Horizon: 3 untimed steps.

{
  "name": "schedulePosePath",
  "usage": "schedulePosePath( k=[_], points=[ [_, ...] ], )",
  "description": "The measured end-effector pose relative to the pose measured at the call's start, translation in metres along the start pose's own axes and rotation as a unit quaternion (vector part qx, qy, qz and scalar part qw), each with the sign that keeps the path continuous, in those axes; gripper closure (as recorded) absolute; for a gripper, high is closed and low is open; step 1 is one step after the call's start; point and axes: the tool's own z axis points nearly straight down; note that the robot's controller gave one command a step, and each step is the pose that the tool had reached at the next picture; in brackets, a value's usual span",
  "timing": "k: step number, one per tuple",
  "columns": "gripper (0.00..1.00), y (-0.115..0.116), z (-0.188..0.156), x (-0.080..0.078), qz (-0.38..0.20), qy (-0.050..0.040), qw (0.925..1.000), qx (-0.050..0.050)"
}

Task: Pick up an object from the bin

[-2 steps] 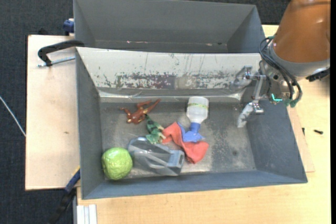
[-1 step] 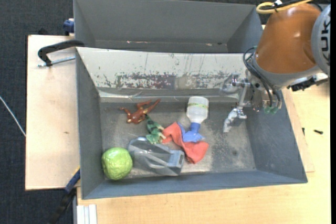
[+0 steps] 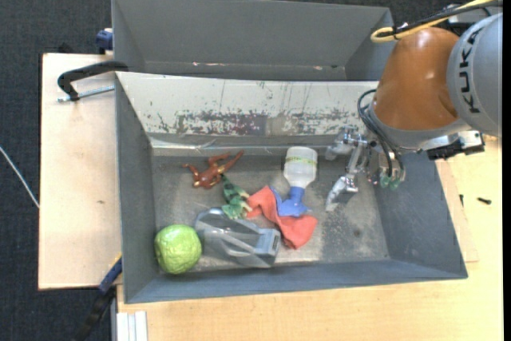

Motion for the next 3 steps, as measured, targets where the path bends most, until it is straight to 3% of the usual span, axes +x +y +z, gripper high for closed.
schedulePosePath(
  k=[1, 2, 3],
  points=[
    [0.00, 0.024, 0.025, 0.028, -0.102, 0.0018, 0.9948, 0.001],
    [1.00, 0.044, 0.069, 0.050, -0.169, -0.0002, 0.9856, 0.001],
    [1.00, 0.044, 0.069, 0.050, -0.169, -0.0002, 0.9856, 0.001]
  ],
)
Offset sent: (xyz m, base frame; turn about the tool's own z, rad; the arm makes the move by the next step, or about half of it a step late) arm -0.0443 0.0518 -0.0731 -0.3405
